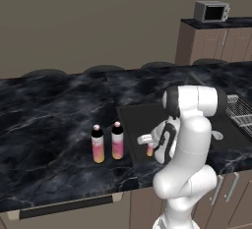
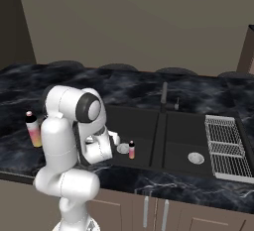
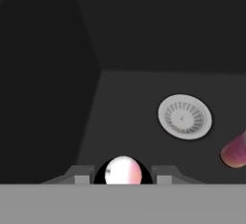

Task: Place the large bottle from the dining counter next to the other large bottle outside the sink, and place the small bottle from the dining counter next to the other small bottle inside the sink.

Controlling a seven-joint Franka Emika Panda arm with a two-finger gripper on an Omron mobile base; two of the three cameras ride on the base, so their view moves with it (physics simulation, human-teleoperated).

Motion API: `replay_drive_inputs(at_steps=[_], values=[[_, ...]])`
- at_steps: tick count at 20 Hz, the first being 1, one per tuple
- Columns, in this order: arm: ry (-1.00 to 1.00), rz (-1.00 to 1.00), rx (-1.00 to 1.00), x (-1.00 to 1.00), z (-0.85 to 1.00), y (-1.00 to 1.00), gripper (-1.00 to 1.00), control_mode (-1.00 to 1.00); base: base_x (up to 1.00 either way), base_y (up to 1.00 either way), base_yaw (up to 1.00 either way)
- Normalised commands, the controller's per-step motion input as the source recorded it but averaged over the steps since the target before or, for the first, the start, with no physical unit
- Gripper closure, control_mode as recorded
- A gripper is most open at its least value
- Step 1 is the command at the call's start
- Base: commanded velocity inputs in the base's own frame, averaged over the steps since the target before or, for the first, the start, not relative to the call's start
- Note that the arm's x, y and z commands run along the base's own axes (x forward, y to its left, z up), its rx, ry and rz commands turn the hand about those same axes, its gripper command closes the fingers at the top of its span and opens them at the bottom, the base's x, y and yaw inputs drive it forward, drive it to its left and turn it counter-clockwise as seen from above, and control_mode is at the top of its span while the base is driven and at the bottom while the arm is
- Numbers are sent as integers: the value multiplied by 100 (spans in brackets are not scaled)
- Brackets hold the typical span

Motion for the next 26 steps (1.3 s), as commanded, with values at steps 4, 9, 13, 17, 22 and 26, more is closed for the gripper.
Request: replay_drive_inputs(at_steps=[4,9,13,17,22,26], values=[[-2,-2,0,0,-15,11,-100,-100,0,0,0],[-2,-1,0,0,-17,11,-100,-100,0,0,0],[-1,-1,0,0,-10,9,-100,-100,0,0,0],[1,-1,0,0,7,1,-100,-100,0,0,0],[2,-3,0,-1,28,0,-100,-100,0,0,0],[1,-3,0,-5,31,0,-100,-100,0,0,0]])
